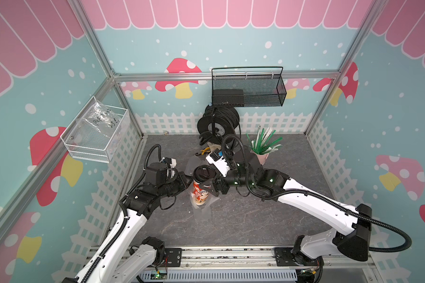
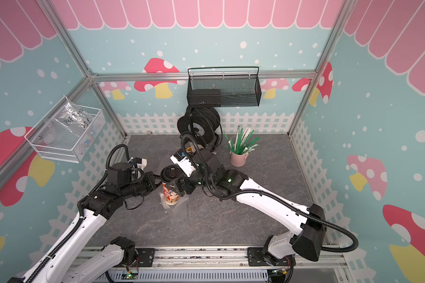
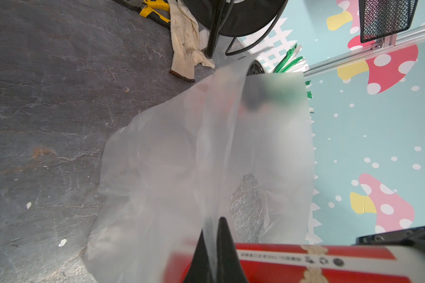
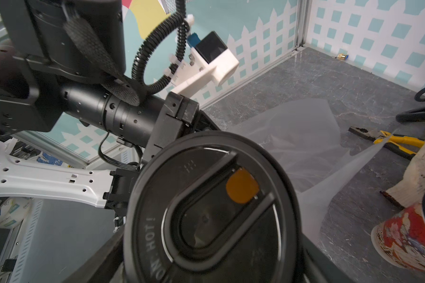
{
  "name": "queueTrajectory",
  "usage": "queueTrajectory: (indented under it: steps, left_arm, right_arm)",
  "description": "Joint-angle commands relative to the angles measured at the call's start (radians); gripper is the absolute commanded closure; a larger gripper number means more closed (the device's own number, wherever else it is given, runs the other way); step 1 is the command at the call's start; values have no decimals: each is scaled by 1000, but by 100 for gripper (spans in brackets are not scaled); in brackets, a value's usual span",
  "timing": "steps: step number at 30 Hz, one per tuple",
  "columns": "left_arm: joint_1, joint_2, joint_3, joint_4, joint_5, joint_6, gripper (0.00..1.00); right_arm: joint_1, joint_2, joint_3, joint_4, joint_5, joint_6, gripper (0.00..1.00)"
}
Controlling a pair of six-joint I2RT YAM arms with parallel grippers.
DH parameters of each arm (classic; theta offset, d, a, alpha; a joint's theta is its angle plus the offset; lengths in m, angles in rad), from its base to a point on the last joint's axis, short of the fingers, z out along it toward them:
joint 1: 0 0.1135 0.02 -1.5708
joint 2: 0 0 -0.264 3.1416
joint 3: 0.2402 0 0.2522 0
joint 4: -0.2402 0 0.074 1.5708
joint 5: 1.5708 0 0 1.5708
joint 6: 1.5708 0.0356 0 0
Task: Pack milk tea into plastic carrier bags
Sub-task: Place the milk tea cup in the plastic carrier bag.
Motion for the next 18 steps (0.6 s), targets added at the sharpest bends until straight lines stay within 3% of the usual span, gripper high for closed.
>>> queueTrajectory:
  steps: [1, 18]
  left_arm:
    - [16, -17, -9, 12, 21, -16, 100]
    - [47, -52, -32, 3, 16, -37, 100]
  right_arm:
    - [6, 11, -6, 13, -19, -30, 35]
    - [6, 96, -46, 32, -11, -71, 29]
